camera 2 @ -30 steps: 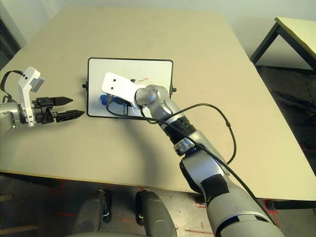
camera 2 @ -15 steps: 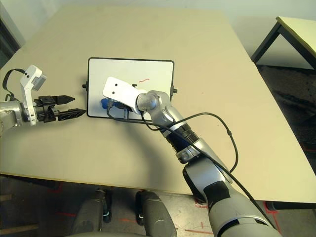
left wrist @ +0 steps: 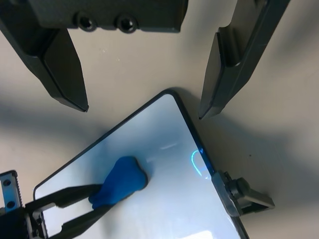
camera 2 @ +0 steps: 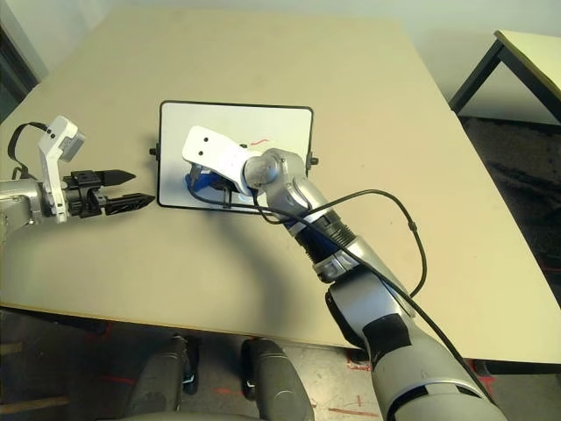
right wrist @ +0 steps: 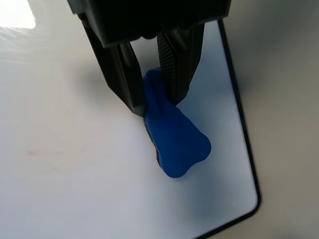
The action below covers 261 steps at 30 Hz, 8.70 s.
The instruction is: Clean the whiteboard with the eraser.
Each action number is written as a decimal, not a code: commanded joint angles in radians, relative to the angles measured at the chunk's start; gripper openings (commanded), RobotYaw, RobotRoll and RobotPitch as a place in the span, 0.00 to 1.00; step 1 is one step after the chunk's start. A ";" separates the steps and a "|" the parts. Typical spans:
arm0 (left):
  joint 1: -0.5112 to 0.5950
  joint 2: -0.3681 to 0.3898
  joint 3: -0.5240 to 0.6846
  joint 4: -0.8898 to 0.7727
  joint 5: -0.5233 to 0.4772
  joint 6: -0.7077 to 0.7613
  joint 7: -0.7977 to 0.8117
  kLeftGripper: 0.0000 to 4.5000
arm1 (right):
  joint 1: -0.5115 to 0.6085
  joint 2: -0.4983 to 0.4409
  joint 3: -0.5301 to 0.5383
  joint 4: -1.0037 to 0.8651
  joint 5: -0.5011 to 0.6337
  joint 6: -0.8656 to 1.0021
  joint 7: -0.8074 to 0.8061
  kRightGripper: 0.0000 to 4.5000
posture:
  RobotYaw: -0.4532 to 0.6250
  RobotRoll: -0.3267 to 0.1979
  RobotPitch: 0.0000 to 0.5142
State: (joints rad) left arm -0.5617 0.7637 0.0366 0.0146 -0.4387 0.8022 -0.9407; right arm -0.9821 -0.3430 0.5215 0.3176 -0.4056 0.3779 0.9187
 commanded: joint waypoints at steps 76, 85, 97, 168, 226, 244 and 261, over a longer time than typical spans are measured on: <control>0.015 -0.019 -0.018 -0.001 -0.003 0.010 -0.002 1.00 | 0.073 0.048 0.045 -0.101 -0.002 0.145 0.018 0.13 | 0.38 0.62 0.34; 0.012 -0.020 -0.020 0.004 -0.002 0.007 -0.003 1.00 | -0.022 0.104 -0.038 0.003 0.035 0.093 -0.094 0.13 | 0.38 0.62 0.34; 0.016 -0.021 -0.020 -0.001 -0.005 0.012 -0.001 1.00 | 0.090 0.043 0.057 -0.124 0.014 0.165 0.029 0.13 | 0.38 0.62 0.34; -0.010 -0.033 -0.034 0.031 0.008 -0.009 -0.012 1.00 | 0.119 0.072 0.020 -0.142 0.040 0.228 -0.038 0.13 | 0.37 0.62 0.32; -0.083 -0.068 -0.084 0.118 0.045 -0.060 -0.057 1.00 | 0.085 -0.077 -0.185 -0.133 0.123 0.327 -0.216 0.12 | 0.32 0.62 0.29; -0.089 -0.079 -0.089 0.123 0.047 -0.063 -0.058 1.00 | 0.047 -0.033 -0.163 -0.070 0.121 0.294 -0.218 0.12 | 0.31 0.62 0.29; -0.095 -0.083 -0.091 0.127 0.049 -0.063 -0.056 1.00 | 0.104 -0.186 -0.217 -0.101 0.117 0.307 -0.191 0.12 | 0.30 0.62 0.29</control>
State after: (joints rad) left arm -0.6550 0.6844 -0.0441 0.1384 -0.3967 0.7389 -0.9928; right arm -0.9215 -0.4961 0.3221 0.1842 -0.2803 0.6400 0.7224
